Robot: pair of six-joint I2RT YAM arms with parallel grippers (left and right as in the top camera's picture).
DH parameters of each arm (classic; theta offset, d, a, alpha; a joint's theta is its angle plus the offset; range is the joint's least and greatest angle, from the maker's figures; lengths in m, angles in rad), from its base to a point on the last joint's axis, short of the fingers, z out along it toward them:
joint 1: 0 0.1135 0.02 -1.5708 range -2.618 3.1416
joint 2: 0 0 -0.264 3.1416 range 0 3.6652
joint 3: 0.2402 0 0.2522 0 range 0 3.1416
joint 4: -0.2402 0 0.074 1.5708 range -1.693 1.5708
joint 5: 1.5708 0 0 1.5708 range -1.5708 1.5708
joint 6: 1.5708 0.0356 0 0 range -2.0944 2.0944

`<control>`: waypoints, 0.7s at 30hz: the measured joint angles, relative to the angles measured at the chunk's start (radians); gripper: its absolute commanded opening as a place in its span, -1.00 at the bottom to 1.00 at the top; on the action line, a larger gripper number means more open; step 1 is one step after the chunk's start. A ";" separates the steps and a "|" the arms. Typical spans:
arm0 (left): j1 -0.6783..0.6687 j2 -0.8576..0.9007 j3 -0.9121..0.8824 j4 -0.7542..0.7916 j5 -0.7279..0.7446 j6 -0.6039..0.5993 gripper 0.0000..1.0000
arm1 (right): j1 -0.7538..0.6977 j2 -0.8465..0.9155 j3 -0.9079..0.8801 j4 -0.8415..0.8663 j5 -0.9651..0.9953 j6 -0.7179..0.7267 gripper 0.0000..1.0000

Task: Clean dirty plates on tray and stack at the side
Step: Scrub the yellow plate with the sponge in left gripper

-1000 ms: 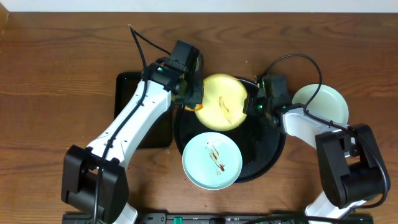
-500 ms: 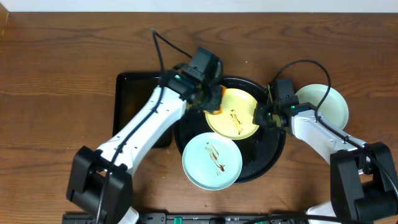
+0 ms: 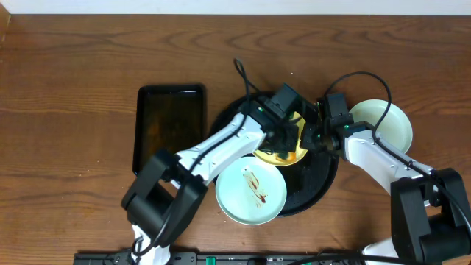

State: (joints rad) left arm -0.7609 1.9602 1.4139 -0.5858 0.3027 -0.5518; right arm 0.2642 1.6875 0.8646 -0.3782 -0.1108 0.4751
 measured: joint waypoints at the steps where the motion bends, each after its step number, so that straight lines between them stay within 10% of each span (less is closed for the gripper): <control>1: -0.003 0.008 0.000 0.010 0.003 -0.006 -0.85 | 0.000 0.000 0.000 0.000 0.000 0.000 -0.97; 21: -0.007 0.066 0.000 0.075 -0.196 -0.051 -0.85 | 0.000 0.000 0.000 -0.029 -0.002 0.000 -0.97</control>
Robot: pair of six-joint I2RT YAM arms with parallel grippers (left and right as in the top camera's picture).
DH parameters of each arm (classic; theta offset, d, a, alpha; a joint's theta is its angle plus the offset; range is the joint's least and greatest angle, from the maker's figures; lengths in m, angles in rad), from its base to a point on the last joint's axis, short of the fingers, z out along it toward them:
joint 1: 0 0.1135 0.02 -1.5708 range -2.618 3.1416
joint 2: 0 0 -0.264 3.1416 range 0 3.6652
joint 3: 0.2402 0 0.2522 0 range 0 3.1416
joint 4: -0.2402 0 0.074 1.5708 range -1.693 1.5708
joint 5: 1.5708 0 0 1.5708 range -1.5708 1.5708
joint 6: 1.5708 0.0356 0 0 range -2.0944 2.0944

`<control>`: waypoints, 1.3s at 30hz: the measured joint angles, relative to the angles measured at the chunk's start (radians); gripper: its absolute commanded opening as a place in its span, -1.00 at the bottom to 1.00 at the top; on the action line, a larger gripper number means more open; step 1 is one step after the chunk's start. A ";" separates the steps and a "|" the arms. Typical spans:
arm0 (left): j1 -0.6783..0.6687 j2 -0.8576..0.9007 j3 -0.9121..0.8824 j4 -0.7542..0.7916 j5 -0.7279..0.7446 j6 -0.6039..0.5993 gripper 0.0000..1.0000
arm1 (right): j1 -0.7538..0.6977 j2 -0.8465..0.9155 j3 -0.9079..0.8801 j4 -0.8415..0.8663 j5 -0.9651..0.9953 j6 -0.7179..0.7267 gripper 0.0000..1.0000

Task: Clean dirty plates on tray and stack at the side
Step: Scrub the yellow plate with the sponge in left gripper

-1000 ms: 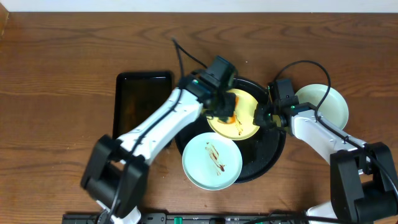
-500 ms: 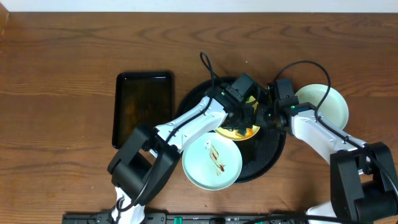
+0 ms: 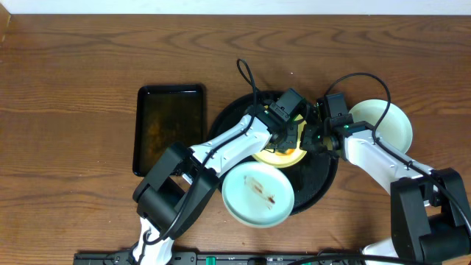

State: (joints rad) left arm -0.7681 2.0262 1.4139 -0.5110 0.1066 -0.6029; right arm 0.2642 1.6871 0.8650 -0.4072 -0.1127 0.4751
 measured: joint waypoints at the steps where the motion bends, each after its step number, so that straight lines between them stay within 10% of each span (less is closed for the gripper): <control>1: 0.003 0.001 0.000 -0.002 -0.032 0.000 -0.85 | 0.000 0.000 0.000 -0.003 0.001 0.000 -0.98; 23: 0.085 -0.237 -0.006 -0.109 -0.114 0.035 -0.85 | 0.000 0.000 0.003 -0.015 0.003 0.000 -0.97; 39: 0.084 0.029 -0.005 -0.006 0.272 0.159 -0.85 | 0.000 0.000 0.003 -0.016 0.003 0.000 -0.98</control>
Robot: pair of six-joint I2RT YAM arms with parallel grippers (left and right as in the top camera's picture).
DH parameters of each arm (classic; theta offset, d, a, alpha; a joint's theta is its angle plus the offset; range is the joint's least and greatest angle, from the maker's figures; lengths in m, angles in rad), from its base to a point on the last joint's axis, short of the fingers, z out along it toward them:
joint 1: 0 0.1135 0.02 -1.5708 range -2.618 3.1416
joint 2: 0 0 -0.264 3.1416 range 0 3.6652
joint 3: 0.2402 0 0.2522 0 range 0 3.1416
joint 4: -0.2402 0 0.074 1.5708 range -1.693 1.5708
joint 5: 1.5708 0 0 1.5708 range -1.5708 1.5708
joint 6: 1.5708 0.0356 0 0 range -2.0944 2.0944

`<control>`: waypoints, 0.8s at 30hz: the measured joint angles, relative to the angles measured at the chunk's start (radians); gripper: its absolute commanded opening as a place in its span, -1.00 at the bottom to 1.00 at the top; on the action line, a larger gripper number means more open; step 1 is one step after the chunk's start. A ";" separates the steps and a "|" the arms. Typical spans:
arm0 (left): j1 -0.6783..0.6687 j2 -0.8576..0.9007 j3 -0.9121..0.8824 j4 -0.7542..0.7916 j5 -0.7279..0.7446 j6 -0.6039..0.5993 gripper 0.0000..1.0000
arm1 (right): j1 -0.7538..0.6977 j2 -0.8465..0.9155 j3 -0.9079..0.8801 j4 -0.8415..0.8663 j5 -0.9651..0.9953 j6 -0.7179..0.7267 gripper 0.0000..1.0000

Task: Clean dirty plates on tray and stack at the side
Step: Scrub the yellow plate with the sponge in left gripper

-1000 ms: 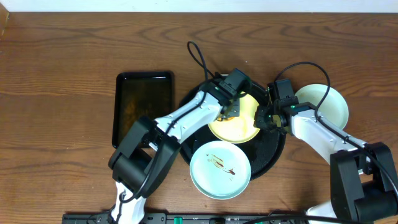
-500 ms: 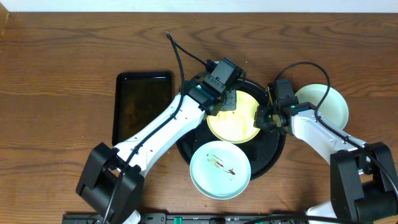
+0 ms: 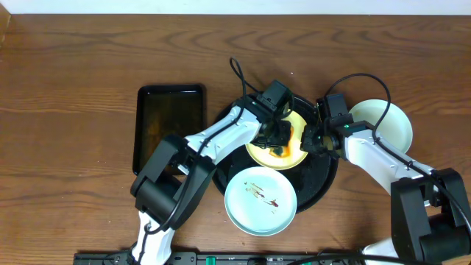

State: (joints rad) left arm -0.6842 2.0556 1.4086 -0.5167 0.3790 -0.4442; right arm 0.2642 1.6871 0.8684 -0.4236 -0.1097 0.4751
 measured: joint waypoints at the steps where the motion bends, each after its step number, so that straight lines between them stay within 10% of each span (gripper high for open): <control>1: 0.000 0.001 0.000 0.000 0.018 0.006 -0.85 | 0.000 0.000 0.000 0.000 0.000 0.000 -0.98; 24: 0.010 0.016 0.017 -0.024 -0.235 0.014 -0.85 | 0.000 0.000 0.000 -0.001 0.000 0.000 -0.99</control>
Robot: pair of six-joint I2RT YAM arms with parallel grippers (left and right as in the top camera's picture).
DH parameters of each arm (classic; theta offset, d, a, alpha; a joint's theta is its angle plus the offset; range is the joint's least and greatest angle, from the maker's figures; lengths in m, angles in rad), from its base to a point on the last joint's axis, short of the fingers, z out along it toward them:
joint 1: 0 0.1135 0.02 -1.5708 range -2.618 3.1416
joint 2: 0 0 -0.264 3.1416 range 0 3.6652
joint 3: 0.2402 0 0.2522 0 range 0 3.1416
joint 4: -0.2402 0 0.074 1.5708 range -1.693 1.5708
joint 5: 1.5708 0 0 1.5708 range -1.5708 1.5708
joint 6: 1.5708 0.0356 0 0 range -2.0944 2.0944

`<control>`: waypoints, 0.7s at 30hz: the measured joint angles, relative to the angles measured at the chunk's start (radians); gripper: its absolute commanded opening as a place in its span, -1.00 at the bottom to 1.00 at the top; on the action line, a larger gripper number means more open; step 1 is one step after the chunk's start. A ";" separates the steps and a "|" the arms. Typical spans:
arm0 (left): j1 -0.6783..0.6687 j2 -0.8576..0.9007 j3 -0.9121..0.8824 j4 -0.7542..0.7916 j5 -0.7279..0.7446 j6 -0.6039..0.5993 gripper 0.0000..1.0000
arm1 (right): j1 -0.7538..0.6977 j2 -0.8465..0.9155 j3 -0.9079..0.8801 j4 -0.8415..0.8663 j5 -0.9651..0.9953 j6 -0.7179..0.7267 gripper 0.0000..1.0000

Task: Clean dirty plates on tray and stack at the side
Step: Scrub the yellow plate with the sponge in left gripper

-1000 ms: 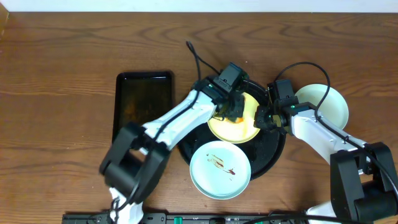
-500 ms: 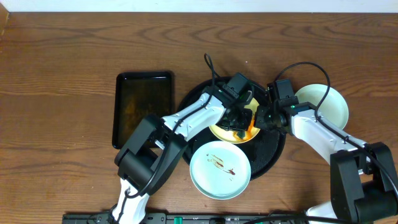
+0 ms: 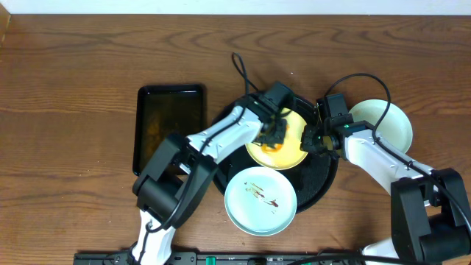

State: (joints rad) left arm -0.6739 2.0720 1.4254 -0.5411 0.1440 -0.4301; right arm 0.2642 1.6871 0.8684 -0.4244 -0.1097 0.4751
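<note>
A yellow plate [image 3: 288, 132] with orange smears lies on the round black tray [image 3: 324, 173]. My left gripper [image 3: 277, 135] is down on the plate's middle, its dark tip over the smears; the overhead view does not show whether it holds anything. My right gripper [image 3: 310, 140] is shut on the yellow plate's right rim. A pale blue plate [image 3: 260, 200] with brown streaks rests on the tray's near edge, overhanging it. A clean pale green plate [image 3: 384, 125] sits on the table to the right of the tray.
A black rectangular tray [image 3: 169, 129] with brownish residue lies left of the round tray. Cables loop above both arms near the round tray's far edge. Bare wooden table surrounds everything.
My left gripper has shifted slightly on the yellow plate, and the orange smear now lies just below its tip. The right gripper, the yellow plate and the pale blue plate are where they were.
The yellow plate first showed only partly under my left gripper, with my right gripper at its rim. The pale blue plate lay further left, then shifted right along the tray's near edge. Later the yellow plate lay flat and fully visible, and my left gripper stayed on it.
</note>
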 measured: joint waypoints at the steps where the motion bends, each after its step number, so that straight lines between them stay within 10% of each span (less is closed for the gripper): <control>1: 0.009 0.000 0.002 -0.005 -0.015 0.000 -0.85 | 0.000 0.000 0.000 0.000 0.000 0.000 -0.98; 21: 0.064 -0.259 -0.014 -0.189 -0.174 -0.008 -0.85 | 0.001 0.000 0.000 -0.004 -0.003 0.001 -0.75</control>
State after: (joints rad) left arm -0.6102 1.8126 1.4117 -0.7303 -0.0303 -0.4377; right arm 0.2649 1.6871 0.8684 -0.4282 -0.1127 0.4759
